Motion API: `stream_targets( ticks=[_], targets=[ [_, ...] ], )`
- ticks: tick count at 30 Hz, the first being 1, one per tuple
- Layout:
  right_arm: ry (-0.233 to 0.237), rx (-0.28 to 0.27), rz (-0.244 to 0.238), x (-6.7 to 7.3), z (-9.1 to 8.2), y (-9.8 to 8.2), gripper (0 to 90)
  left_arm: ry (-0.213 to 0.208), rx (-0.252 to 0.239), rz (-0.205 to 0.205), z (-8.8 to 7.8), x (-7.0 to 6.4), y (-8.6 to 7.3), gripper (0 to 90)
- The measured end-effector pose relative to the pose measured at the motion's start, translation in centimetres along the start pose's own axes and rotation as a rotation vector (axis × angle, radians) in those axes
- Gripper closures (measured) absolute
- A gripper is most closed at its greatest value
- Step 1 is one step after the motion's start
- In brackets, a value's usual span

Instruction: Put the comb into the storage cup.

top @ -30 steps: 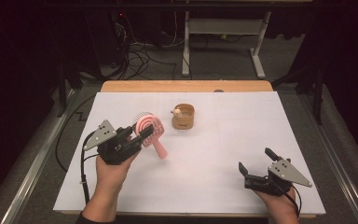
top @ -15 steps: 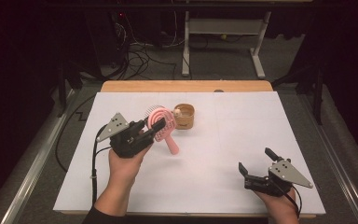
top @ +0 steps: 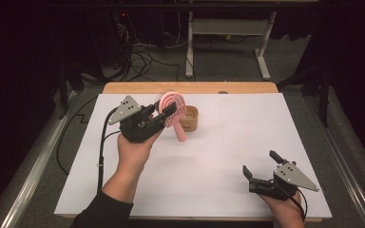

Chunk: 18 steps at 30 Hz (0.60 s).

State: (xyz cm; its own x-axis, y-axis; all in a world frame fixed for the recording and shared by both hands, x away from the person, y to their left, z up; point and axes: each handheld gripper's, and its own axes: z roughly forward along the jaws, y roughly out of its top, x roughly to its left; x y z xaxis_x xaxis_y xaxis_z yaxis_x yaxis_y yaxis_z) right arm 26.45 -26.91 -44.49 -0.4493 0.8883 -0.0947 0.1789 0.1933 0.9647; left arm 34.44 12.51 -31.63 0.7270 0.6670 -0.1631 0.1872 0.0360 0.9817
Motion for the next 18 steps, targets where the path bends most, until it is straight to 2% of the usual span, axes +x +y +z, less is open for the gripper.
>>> stream_targets(
  ticks=[8,11,15,18],
  targets=[
    [0.002,-0.009,0.002,0.0,0.0,0.1,0.4,0.001,-0.015,-0.013,1.8,0.1,1.4,63.4],
    [0.005,-0.012,0.002,-0.1,-0.1,0.1,0.4,-0.005,-0.022,-0.005,2.3,0.2,1.9,63.3],
    [0.005,-0.014,0.005,0.0,-0.1,0.2,0.4,0.014,-0.015,0.016,3.0,0.4,2.5,63.3],
    [0.006,-0.017,0.008,-0.1,-0.1,0.2,0.4,0.019,-0.020,0.017,3.4,0.7,2.8,63.3]
  ],
)
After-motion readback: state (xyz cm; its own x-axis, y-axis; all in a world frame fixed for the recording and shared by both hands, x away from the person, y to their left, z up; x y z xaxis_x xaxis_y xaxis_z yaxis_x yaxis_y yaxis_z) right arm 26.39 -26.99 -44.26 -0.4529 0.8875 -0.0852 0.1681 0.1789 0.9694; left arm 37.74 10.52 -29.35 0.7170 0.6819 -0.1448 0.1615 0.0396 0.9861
